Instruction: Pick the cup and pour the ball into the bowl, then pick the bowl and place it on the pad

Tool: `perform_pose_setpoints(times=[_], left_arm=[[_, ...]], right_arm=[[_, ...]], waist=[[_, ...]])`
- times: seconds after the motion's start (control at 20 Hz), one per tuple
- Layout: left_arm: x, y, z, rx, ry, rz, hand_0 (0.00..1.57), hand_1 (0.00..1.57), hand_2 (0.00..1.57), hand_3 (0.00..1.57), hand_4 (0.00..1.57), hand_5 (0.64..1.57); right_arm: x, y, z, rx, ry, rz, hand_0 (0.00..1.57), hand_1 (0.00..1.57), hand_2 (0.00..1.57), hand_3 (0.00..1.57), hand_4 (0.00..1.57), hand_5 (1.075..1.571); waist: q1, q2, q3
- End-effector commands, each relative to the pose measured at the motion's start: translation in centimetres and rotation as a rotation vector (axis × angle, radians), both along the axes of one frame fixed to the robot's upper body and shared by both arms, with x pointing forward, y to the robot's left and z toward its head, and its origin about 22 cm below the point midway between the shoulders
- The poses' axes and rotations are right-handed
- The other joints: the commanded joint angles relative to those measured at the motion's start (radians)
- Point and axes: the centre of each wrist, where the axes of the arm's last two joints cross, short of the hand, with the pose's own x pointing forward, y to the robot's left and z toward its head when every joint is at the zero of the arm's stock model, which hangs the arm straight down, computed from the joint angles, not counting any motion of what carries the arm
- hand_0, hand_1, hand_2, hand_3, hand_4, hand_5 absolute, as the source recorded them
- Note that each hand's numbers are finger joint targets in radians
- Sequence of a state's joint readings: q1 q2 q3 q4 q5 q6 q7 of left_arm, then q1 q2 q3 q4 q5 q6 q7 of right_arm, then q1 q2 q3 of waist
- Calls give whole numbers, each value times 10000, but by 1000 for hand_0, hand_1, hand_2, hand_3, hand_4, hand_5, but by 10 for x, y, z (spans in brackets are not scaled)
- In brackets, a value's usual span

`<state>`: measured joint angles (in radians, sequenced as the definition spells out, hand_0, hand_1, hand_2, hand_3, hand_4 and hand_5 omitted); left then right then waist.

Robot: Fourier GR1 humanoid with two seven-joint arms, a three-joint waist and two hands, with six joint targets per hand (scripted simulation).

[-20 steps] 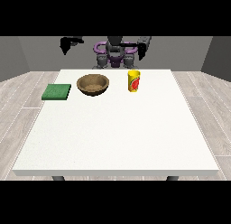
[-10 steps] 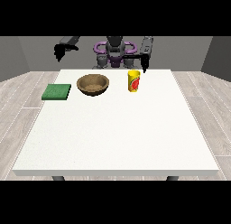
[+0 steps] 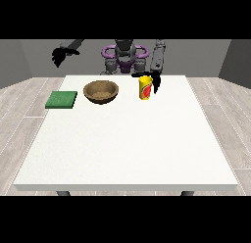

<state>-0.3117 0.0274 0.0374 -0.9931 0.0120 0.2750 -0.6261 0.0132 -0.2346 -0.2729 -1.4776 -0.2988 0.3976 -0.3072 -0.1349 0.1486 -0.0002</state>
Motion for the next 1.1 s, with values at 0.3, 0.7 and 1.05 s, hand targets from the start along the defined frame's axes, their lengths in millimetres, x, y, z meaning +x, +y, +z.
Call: perform_pose_setpoints(times=[0.3,0.7,1.05], left_arm=[[-1,-19,-35,2085,-185,1187,1306,1306,1571,1571,1169,1556],[29,-30,-9,4430,645,1754,1315,1315,1571,1571,1208,1561],[45,-38,-7,8938,1036,1627,1313,1313,1571,1571,1244,1561]], right_arm=[[12,-24,21,100,-691,132,0,0,0,0,218,1569],[2,-51,7,207,904,77,0,0,0,0,397,1571],[19,-55,20,-187,1877,-404,0,0,0,0,581,1568]], waist=[[-587,669,-1],[-374,-802,19],[-41,-1855,53]])
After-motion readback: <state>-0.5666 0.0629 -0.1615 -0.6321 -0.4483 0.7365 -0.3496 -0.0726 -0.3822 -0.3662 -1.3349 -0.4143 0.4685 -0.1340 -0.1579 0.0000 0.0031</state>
